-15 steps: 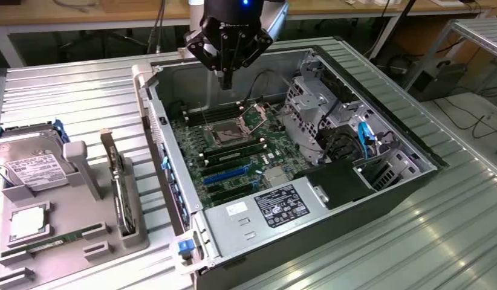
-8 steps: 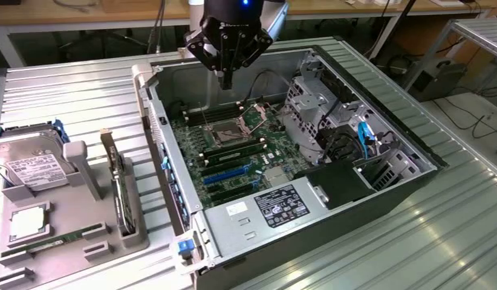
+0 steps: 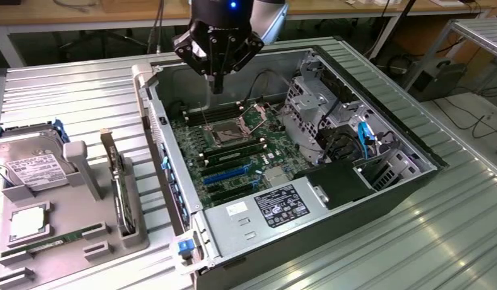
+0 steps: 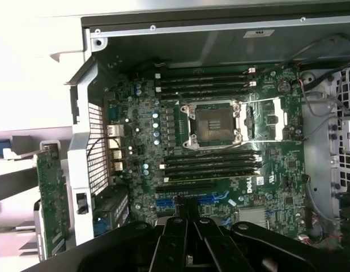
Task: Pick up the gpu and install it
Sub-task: 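Reach for the gpu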
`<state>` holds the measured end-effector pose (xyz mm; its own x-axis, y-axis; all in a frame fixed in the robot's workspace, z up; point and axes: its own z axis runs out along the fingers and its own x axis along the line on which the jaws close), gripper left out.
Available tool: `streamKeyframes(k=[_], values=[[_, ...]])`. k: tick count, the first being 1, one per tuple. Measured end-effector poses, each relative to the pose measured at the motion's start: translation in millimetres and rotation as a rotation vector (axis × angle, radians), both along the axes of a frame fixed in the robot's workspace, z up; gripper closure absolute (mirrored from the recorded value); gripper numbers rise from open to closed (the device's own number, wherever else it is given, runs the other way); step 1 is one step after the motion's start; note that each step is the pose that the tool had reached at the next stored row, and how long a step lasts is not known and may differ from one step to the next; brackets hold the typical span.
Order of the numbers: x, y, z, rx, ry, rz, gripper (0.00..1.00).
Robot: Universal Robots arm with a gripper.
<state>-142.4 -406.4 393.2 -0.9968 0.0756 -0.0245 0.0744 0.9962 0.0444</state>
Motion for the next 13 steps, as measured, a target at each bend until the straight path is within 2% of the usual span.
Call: streamKeyframes(k=[6,10,13], values=[[-24.9,-7.2,-0.1,-0.0001,-0.0001,0.000,0.89],[-47.2,-16.9,-0.9,-0.0018,-0.0002,0.000,0.89],[-58.6,-23.0,-2.2,-0.0022,-0.0003,0.000,0.89]])
